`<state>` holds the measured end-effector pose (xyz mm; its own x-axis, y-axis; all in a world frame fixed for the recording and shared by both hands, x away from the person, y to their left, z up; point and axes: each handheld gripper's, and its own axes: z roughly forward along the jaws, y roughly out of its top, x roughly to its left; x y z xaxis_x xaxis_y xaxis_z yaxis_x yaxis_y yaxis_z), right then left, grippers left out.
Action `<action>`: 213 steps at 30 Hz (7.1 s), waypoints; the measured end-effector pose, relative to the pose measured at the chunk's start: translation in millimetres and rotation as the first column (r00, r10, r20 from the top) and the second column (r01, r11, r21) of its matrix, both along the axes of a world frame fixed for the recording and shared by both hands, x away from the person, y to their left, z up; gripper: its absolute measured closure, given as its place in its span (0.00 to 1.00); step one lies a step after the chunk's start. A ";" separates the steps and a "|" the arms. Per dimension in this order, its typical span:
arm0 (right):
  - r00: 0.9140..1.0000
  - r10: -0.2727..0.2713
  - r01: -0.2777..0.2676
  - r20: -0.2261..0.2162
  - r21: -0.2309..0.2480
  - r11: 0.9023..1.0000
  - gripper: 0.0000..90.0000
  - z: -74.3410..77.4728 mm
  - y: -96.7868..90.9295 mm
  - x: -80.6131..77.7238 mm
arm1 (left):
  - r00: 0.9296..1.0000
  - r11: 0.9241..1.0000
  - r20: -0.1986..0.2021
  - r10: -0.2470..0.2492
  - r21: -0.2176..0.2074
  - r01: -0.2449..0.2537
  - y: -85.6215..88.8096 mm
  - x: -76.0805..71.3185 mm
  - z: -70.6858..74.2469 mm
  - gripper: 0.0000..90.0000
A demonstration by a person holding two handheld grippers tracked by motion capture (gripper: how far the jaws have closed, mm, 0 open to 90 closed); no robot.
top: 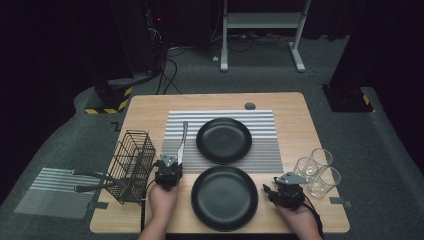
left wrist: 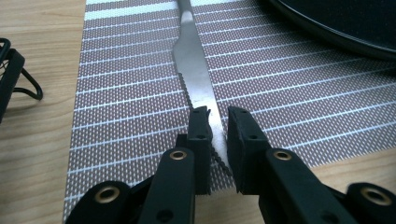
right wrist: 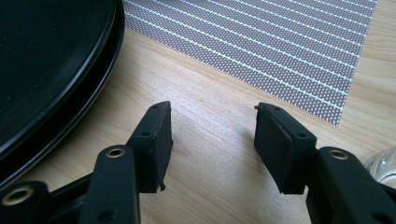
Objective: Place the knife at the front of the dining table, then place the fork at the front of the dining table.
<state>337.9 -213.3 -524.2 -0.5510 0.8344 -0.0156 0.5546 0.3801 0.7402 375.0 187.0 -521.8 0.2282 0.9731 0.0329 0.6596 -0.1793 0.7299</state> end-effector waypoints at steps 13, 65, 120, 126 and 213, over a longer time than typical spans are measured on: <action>1.000 0.000 0.000 0.000 0.000 1.000 0.51 0.0 0.0 0.0 | 0.998 0.995 0.032 0.062 -0.078 -0.059 -6.2 11.4 -3.7 0.88; 1.000 -0.016 0.016 0.000 0.001 1.000 0.51 0.1 -0.2 0.0 | 0.970 0.992 0.223 -0.099 -0.055 0.114 -6.4 -11.2 -0.1 0.73; 0.999 -0.032 0.032 0.002 0.001 0.999 0.52 -0.1 -0.8 -0.6 | 0.902 0.935 0.368 -0.224 -0.179 0.306 -16.9 -35.1 62.4 0.53; 0.999 -0.033 0.033 0.002 0.001 0.999 0.52 -0.1 -0.8 -0.6 | 0.894 0.932 0.392 -0.218 -0.189 0.310 -13.8 -40.1 73.5 0.53; 1.000 -0.017 0.018 -0.015 0.021 1.000 0.47 0.2 -0.3 1.2 | 0.899 0.992 0.435 -0.056 -0.079 0.100 45.3 -35.8 149.0 0.51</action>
